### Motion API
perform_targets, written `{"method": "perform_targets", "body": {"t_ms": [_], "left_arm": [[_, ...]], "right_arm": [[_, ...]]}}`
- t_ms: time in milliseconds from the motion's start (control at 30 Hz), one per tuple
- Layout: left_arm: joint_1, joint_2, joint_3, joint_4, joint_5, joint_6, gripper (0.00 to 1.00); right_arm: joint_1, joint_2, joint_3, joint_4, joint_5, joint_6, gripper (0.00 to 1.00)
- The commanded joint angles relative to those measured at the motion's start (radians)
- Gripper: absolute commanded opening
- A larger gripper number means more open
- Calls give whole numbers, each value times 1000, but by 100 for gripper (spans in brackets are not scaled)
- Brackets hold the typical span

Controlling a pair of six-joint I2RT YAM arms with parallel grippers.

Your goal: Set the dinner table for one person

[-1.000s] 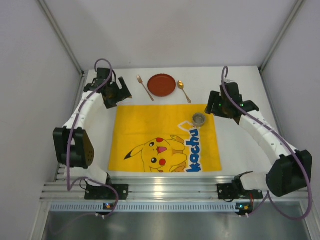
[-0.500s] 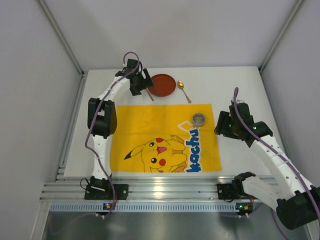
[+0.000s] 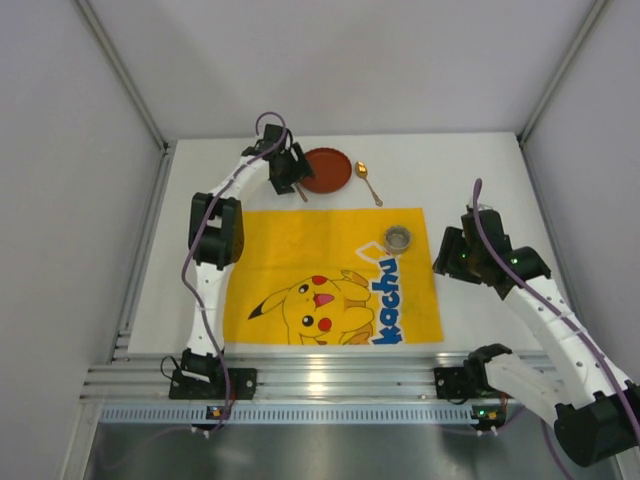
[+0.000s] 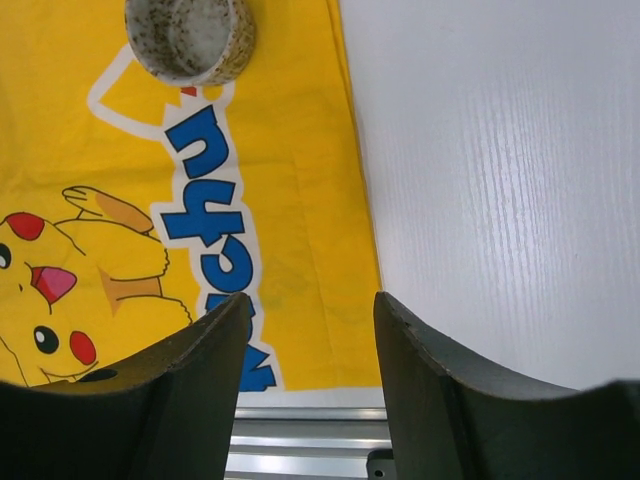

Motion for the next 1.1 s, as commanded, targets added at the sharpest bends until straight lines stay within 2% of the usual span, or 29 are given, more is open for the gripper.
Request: {"method": "perform_targets", "body": {"t_ms": [0, 33, 67, 133, 167, 267, 300, 367, 433, 833, 1067], "left_arm": [[-5, 34, 72, 43, 26, -17, 77], [-5, 44, 85, 41, 27, -16, 74], [-5, 56, 89, 41, 30, -16, 65], [-5, 65, 92, 44, 41, -20, 53], [-5, 70, 90, 43, 43, -22, 43], [-5, 77, 90, 46, 46, -16, 35], [-5, 79, 92, 44, 46, -13, 28], [-3, 79, 93, 41, 41, -2, 22], [0, 77, 93, 34, 40, 4, 2], [36, -19, 92, 18, 46, 70, 0], [55, -172, 69, 1, 82, 139, 0]], "right_arm": [[-10, 3, 0, -11, 7, 16, 53], [-12, 6, -3, -12, 8, 18, 53], [-12, 7, -5, -14, 8, 21, 52], [-12, 10, -6, -19, 11, 22, 52], [-12, 12, -6, -22, 14, 22, 52], [-12, 17, -11, -23, 14, 25, 52], [-10, 23, -11, -23, 14, 24, 51], [-12, 32, -8, -23, 13, 24, 51], [-10, 44, -2, -23, 16, 21, 50], [-12, 98, 18, 12, 2, 16, 48], [-12, 122, 34, 40, -12, 4, 48]]}}
